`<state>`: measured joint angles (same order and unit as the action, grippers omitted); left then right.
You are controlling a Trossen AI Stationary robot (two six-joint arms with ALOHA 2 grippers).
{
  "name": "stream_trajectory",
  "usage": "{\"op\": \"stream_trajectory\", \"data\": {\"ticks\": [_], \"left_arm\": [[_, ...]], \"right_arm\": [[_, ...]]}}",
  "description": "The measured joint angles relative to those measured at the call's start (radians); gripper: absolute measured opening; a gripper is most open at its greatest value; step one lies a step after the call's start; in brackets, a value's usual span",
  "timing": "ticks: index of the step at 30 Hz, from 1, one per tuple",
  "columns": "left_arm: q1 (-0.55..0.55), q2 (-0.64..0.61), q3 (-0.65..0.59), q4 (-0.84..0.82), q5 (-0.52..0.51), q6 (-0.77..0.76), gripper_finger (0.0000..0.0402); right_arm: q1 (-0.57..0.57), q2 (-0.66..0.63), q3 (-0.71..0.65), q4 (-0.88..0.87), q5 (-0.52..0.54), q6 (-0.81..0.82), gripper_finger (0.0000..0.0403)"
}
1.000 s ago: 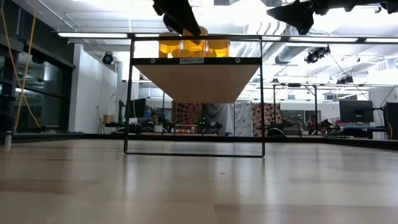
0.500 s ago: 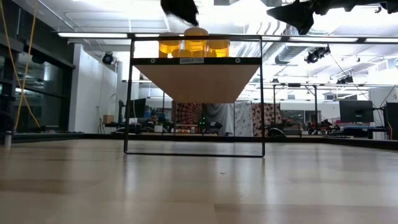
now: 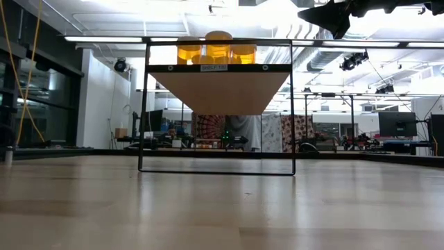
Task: Pick and place medicine bottles onto shelf by color
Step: Return to Home Position
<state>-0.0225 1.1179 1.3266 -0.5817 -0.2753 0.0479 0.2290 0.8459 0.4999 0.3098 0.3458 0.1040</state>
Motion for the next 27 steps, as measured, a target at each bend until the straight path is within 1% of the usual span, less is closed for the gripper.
{"op": "stream_trajectory", "data": {"ticks": [3, 7, 9, 12, 14, 16, 21, 24, 27], "left_arm": [[0.011, -0.15, -0.183, 0.145, 0.0, 0.034, 0.0275], [0.075, -0.323, -0.4, 0.282, -0.023, 0.081, 0.0275], [0.116, -0.386, -0.479, 0.311, -0.023, 0.08, 0.0275], [0.174, -0.461, -0.573, 0.313, 0.017, 0.045, 0.0275], [0.2, -0.501, -0.632, 0.331, 0.043, 0.017, 0.0275], [0.215, -0.536, -0.698, 0.384, 0.062, -0.006, 0.0275], [0.218, -0.592, -0.902, 0.641, 0.077, -0.045, 0.027], [0.218, -0.598, -1.003, 0.763, 0.086, -0.063, 0.0253], [0.218, -0.601, -1.045, 0.792, 0.085, -0.065, 0.0222]], "right_arm": [[0.0, 0.0, 0.0, 0.001, 0.001, 0.0, 0.0307], [0.0, 0.0, 0.0, 0.007, 0.031, 0.001, 0.0307], [0.0, 0.0, 0.0, 0.011, 0.059, 0.002, 0.0307], [0.0, 0.0, 0.0, 0.013, 0.079, 0.003, 0.0307], [0.0, 0.0, 0.0, 0.013, 0.08, 0.003, 0.0307], [0.0, 0.0, 0.0, 0.013, 0.08, 0.003, 0.0307], [0.0, 0.0, 0.0, 0.013, 0.08, 0.002, 0.0307], [0.0, 0.0, 0.0, 0.013, 0.08, 0.001, 0.0307], [0.0, 0.0, 0.0, 0.013, 0.08, 0.001, 0.0307]]}}
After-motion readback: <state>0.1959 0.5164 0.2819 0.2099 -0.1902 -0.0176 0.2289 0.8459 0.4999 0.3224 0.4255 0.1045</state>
